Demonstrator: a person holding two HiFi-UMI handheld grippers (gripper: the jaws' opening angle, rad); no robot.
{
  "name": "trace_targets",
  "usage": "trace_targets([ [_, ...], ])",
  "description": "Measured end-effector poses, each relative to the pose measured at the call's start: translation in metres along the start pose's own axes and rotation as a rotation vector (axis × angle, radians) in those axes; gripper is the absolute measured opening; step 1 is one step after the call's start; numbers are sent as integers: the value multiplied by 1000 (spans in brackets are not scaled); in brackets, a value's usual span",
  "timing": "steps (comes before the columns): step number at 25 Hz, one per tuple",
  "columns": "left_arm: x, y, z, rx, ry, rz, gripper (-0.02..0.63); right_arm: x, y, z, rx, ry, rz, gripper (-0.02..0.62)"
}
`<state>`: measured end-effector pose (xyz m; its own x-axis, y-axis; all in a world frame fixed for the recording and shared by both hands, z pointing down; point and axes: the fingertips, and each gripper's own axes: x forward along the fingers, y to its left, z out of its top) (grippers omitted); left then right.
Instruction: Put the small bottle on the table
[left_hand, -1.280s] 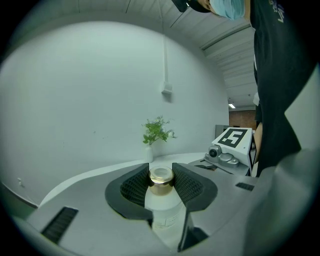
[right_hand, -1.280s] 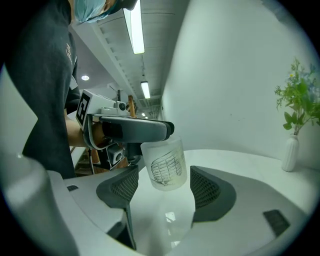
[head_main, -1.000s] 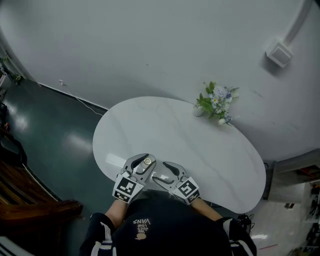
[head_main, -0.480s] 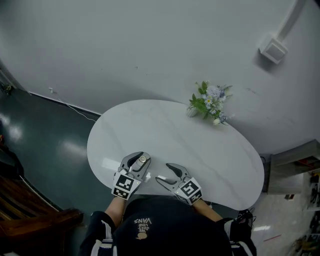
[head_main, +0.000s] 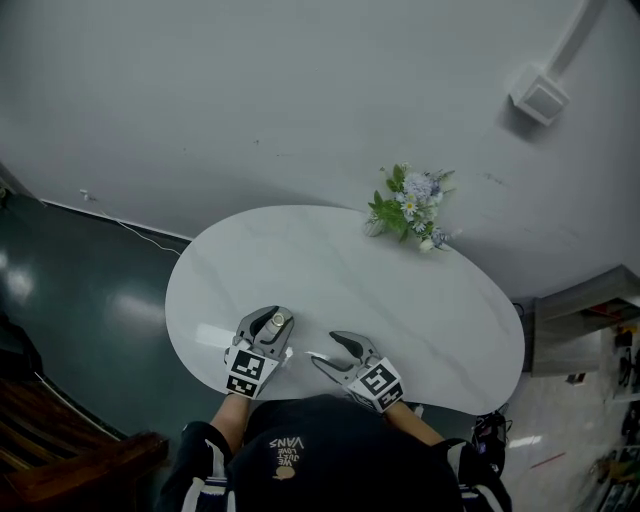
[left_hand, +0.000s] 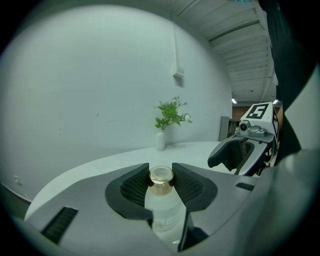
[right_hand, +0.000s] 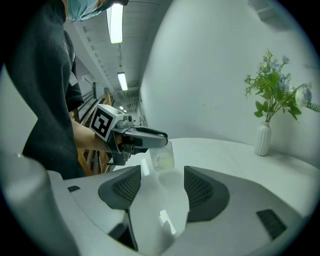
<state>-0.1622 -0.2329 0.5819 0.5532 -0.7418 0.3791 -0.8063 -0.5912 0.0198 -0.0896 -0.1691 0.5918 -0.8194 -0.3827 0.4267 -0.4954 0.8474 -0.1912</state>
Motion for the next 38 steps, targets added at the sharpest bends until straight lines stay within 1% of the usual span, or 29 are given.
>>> trace_targets([
  [4, 10, 11, -7, -25, 7, 3, 159, 1, -9, -2, 25, 4, -38, 279],
  [12, 24, 30, -16, -42, 24, 12, 158, 5, -18, -4, 58, 12, -82, 279],
  [23, 39, 37, -22, -41, 33, -7, 160, 2, -33, -11, 97, 20, -136, 279],
  [29, 44, 40, -24, -43, 32, 2, 159, 1, -36, -11, 111, 19, -138, 278],
  [36, 46, 43, -27, -41, 35, 14, 160, 1, -39, -9, 104, 17, -135, 278],
  [38, 47, 43, -27, -38, 34, 15, 160, 0, -40, -8, 99, 12, -138, 267],
])
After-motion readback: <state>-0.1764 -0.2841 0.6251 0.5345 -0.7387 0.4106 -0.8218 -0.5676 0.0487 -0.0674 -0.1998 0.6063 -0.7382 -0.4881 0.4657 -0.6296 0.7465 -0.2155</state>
